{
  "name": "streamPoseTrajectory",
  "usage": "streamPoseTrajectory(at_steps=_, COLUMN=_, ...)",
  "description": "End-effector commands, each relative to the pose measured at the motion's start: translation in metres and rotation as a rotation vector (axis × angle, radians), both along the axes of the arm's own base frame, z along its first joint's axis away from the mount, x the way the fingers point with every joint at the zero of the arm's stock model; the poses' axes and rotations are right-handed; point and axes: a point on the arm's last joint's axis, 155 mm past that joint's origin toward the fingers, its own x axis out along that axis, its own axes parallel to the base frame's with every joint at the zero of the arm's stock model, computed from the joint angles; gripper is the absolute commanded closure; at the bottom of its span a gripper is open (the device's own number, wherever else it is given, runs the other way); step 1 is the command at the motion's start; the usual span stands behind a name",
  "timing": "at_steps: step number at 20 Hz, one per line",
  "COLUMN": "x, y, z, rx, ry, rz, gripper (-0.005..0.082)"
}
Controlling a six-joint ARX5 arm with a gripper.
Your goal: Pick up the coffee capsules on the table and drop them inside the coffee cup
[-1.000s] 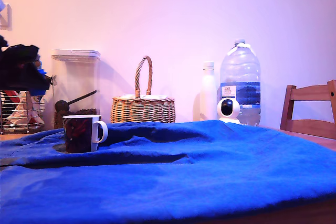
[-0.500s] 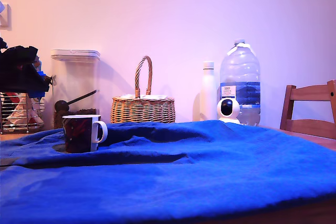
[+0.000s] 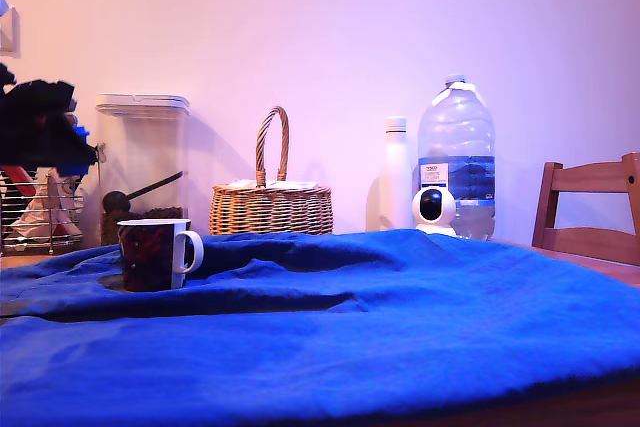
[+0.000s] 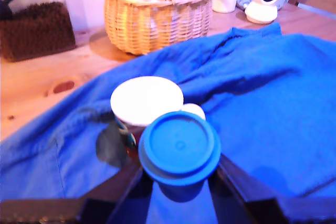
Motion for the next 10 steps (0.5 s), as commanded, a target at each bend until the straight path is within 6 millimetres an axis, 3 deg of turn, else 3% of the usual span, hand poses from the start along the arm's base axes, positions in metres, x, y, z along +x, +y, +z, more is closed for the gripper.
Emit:
streamPoseTrajectory(at_steps=1, x=0.017, y=-0.002, z=0.007, rx=-0.004, ry=-0.006, rz=0.0, gripper=0.0518)
streamPoseTrajectory(at_steps=10, x=0.072, y=-0.01, z=-0.007, rx=0.006, ry=0.145, rz=-0.015, gripper=0.0518)
